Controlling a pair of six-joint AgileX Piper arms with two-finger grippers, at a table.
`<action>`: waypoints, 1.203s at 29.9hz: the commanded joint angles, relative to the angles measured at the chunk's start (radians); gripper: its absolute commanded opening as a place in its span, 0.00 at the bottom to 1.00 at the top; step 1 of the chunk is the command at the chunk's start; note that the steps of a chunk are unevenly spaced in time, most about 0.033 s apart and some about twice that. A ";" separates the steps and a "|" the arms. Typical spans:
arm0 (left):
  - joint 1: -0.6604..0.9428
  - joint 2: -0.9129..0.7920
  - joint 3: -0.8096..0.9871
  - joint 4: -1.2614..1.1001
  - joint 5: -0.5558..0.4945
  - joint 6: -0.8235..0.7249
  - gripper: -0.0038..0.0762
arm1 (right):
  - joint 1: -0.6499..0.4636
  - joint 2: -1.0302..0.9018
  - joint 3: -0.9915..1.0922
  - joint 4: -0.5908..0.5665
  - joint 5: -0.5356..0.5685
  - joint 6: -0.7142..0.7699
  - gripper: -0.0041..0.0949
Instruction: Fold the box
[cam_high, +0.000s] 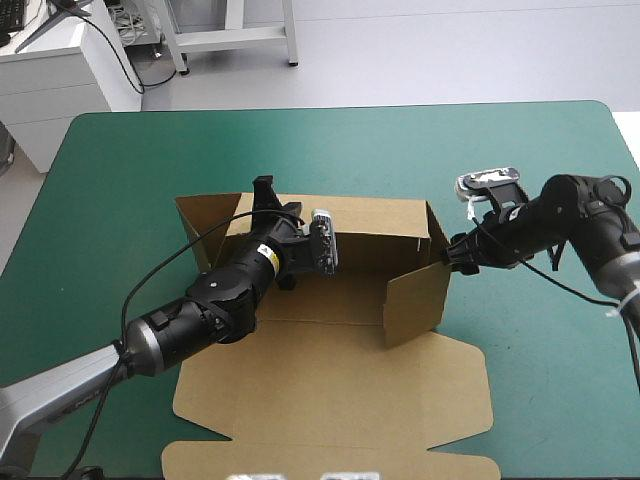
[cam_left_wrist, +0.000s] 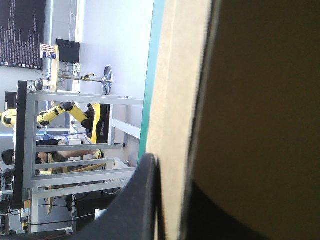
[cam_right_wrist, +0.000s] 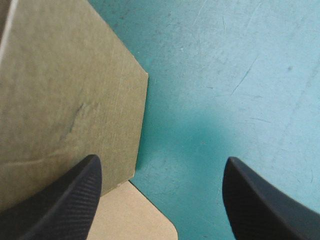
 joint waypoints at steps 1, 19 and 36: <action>0.001 -0.020 -0.007 -0.025 0.068 -0.032 0.04 | -0.009 -0.089 0.069 0.063 -0.127 -0.064 0.67; 0.001 -0.020 -0.007 -0.015 0.026 -0.029 0.04 | 0.024 -0.131 0.201 0.257 -0.119 -0.340 0.67; 0.001 -0.020 -0.007 -0.017 0.005 -0.024 0.04 | 0.120 -0.099 0.201 0.353 -0.210 -0.457 0.67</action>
